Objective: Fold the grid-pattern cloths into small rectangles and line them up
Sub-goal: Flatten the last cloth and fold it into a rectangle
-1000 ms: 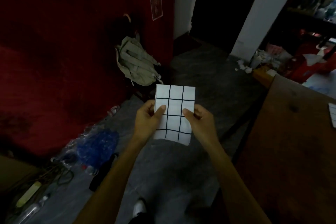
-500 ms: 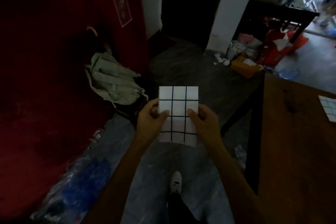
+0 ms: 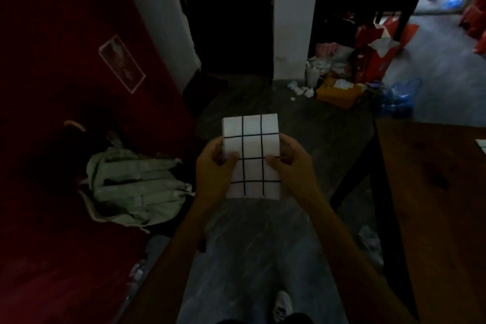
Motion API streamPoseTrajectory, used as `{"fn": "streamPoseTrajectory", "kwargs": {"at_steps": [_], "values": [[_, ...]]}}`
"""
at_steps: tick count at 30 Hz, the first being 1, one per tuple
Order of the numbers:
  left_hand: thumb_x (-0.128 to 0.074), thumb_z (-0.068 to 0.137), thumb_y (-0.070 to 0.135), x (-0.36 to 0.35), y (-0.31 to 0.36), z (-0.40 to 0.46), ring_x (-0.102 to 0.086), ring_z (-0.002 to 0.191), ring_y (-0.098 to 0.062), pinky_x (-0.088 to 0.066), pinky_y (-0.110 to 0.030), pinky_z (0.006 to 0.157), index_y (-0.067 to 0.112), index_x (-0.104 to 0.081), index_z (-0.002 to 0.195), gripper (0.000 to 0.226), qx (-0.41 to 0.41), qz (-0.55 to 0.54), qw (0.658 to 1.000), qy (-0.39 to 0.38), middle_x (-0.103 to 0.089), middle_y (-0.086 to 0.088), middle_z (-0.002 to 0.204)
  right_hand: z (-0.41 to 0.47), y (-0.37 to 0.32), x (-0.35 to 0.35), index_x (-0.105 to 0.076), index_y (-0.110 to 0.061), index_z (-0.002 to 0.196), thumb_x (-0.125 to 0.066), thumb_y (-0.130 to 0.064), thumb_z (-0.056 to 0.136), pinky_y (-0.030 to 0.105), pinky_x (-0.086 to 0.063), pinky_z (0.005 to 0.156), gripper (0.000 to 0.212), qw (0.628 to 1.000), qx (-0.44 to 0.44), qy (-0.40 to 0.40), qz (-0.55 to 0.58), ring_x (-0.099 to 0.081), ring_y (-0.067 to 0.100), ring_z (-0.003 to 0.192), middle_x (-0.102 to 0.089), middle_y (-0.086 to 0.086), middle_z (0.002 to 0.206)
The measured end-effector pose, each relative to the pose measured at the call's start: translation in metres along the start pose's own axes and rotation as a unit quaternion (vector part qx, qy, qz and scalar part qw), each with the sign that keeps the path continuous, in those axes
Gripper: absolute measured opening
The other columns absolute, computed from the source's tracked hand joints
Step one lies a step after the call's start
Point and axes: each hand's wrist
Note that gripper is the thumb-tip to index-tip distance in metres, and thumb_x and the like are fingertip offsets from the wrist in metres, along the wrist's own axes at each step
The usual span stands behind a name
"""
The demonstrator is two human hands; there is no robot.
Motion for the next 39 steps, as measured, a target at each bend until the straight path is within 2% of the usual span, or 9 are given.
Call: {"fn": "streamPoseTrajectory", "kwargs": {"at_steps": [3, 6, 12, 17, 21, 25, 29, 35, 39], "values": [[-0.061, 0.09, 0.009, -0.018, -0.008, 0.042, -0.056, 0.108, -0.008, -0.052, -0.02, 0.082, 0.015, -0.052, 0.128, 0.04, 0.008, -0.003, 0.999, -0.032, -0.058, 0.002, 0.122, 0.036, 0.008, 0.002, -0.045, -0.021, 0.133, -0.065, -0.011, 0.086, 0.026, -0.053, 0.086, 0.052, 1.0, -0.011, 0.029, 0.003, -0.057, 0.004, 0.111, -0.054, -0.004, 0.127], [-0.059, 0.09, 0.009, -0.031, -0.02, 0.084, -0.053, 0.11, -0.005, -0.049, -0.014, 0.077, 0.019, -0.05, 0.133, 0.045, 0.028, -0.016, 0.998, -0.051, -0.056, 0.004, 0.127, 0.074, 0.019, -0.003, -0.045, -0.022, 0.133, -0.065, -0.012, 0.086, 0.028, -0.054, 0.085, 0.052, 0.998, -0.037, 0.051, 0.0, -0.058, 0.005, 0.108, -0.055, -0.007, 0.123], [-0.058, 0.091, 0.011, -0.051, -0.046, 0.19, -0.054, 0.119, -0.014, -0.049, -0.043, 0.096, 0.025, -0.049, 0.135, 0.047, 0.064, -0.045, 0.993, -0.089, -0.055, 0.002, 0.133, 0.163, 0.029, -0.026, -0.043, -0.025, 0.133, -0.06, -0.01, 0.089, 0.013, -0.052, 0.072, 0.049, 0.994, -0.059, 0.089, -0.011, -0.058, -0.01, 0.098, -0.054, -0.016, 0.114], [-0.058, 0.09, 0.007, -0.06, -0.048, 0.287, -0.052, 0.117, -0.011, -0.049, -0.026, 0.088, 0.021, -0.049, 0.133, 0.046, 0.051, -0.07, 0.99, -0.114, -0.054, 0.0, 0.133, 0.244, 0.019, -0.052, -0.045, -0.029, 0.133, -0.061, -0.011, 0.089, 0.023, -0.053, 0.081, 0.05, 0.987, -0.062, 0.147, -0.021, -0.058, -0.002, 0.105, -0.056, -0.012, 0.122], [-0.059, 0.091, 0.011, -0.071, -0.042, 0.352, -0.054, 0.102, 0.002, -0.044, -0.012, 0.073, 0.02, -0.05, 0.131, 0.043, 0.029, -0.083, 0.981, -0.173, -0.058, 0.003, 0.126, 0.295, 0.004, -0.055, -0.046, -0.03, 0.132, -0.062, -0.011, 0.089, 0.016, -0.05, 0.075, 0.05, 0.978, -0.058, 0.199, -0.034, -0.056, -0.013, 0.1, -0.056, -0.022, 0.111], [-0.058, 0.091, 0.012, -0.098, -0.035, 0.397, -0.057, 0.09, 0.012, -0.048, -0.008, 0.062, 0.028, -0.051, 0.128, 0.041, 0.016, -0.094, 0.967, -0.235, -0.057, 0.021, 0.104, 0.33, 0.008, -0.041, -0.046, -0.03, 0.132, -0.063, -0.014, 0.088, 0.02, -0.049, 0.082, 0.05, 0.965, -0.077, 0.248, -0.027, -0.056, -0.004, 0.105, -0.057, -0.018, 0.118], [-0.059, 0.09, 0.01, -0.145, -0.032, 0.43, -0.054, 0.102, 0.0, -0.044, -0.012, 0.071, 0.022, -0.05, 0.133, 0.045, 0.012, -0.064, 0.96, -0.273, -0.056, 0.012, 0.117, 0.361, 0.021, -0.016, -0.046, -0.032, 0.131, -0.064, -0.016, 0.088, 0.023, -0.049, 0.085, 0.049, 0.954, -0.099, 0.283, -0.024, -0.057, 0.0, 0.106, -0.057, -0.016, 0.119], [-0.06, 0.09, 0.009, -0.244, -0.023, 0.474, -0.059, 0.098, 0.003, -0.049, -0.014, 0.072, 0.025, -0.048, 0.134, 0.049, -0.011, -0.057, 0.937, -0.344, -0.059, 0.013, 0.113, 0.41, 0.054, 0.052, -0.046, -0.044, 0.122, -0.064, -0.017, 0.087, 0.032, -0.051, 0.089, 0.047, 0.931, -0.106, 0.349, -0.002, -0.059, 0.003, 0.106, -0.06, -0.016, 0.117], [-0.057, 0.091, 0.01, -0.316, -0.007, 0.504, -0.06, 0.102, -0.001, -0.054, -0.028, 0.084, 0.026, -0.049, 0.135, 0.048, -0.049, -0.026, 0.921, -0.386, -0.062, 0.008, 0.119, 0.449, 0.075, 0.11, -0.046, -0.042, 0.123, -0.064, -0.017, 0.087, 0.037, -0.051, 0.093, 0.047, 0.914, -0.107, 0.39, 0.011, -0.058, 0.003, 0.107, -0.059, -0.016, 0.118]]}}
Point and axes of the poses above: each hand's wrist, its own z-axis towards the middle knuckle, its own x-axis out of the back of the hand, y = z × x
